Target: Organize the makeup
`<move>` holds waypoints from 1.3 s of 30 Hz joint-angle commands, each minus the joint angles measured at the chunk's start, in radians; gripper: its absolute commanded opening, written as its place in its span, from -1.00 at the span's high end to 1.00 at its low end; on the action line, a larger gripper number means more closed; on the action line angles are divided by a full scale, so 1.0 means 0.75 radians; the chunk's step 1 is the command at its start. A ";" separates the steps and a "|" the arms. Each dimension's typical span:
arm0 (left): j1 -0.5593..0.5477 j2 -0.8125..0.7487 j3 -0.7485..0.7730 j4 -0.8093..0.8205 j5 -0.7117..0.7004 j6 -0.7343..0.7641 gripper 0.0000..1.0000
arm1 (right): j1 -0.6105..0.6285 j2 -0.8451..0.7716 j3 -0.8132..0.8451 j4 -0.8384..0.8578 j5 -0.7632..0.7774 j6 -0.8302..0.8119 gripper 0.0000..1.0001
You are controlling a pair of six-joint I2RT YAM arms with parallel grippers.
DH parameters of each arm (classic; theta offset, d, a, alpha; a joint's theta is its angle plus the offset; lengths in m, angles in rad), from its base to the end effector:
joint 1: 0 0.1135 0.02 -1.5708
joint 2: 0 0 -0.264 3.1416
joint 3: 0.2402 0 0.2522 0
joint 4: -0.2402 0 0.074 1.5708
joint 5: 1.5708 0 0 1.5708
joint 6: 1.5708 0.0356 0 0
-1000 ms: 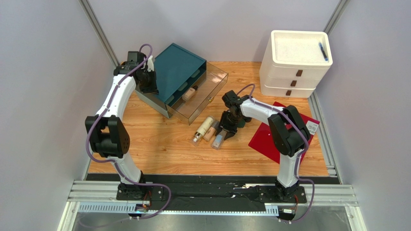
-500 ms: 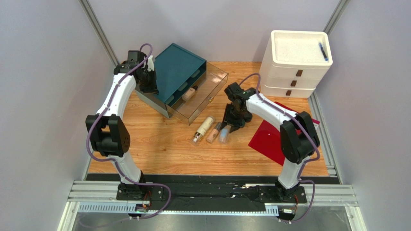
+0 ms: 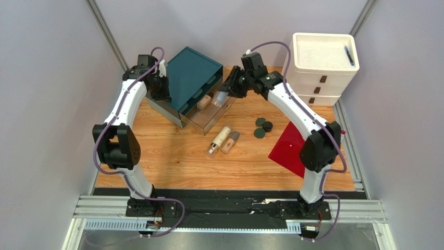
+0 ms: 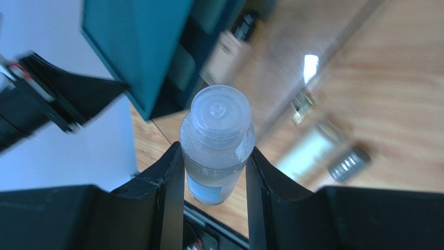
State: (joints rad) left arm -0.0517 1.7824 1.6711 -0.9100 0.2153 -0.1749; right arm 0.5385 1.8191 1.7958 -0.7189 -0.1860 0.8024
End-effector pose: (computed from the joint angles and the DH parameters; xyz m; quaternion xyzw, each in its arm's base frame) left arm 0.3815 -0.0274 0.3113 -0.0298 0.9569 -0.1332 0.2563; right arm 0.3499 0.2167 0.3500 0.0829 0.9084 0.3156 0.2612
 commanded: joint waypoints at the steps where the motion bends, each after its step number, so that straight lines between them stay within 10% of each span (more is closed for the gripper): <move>1: -0.021 0.151 -0.121 -0.278 -0.003 0.031 1.00 | -0.006 0.233 0.238 0.161 -0.083 0.104 1.00; 7: -0.021 0.147 -0.115 -0.276 0.028 0.035 1.00 | -0.010 0.379 0.381 0.122 -0.026 0.145 0.90; 14: -0.019 0.147 -0.109 -0.278 0.032 0.035 1.00 | -0.006 0.373 0.344 0.067 0.017 0.182 -0.10; 20: -0.021 0.153 -0.097 -0.286 0.038 0.041 1.00 | -0.010 0.338 0.377 0.057 0.051 0.186 -0.45; 28: -0.021 0.160 -0.072 -0.296 0.030 0.045 1.00 | -0.023 0.062 0.222 -0.009 0.142 0.196 -0.41; 39: -0.019 0.158 -0.089 -0.290 0.034 0.059 1.00 | -0.033 -0.288 -0.602 -0.029 0.132 0.319 -0.31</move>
State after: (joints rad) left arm -0.0532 1.8027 1.6878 -0.9302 0.3145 -0.1753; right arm 0.5186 1.5524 1.4506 -0.7303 -0.0834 0.9962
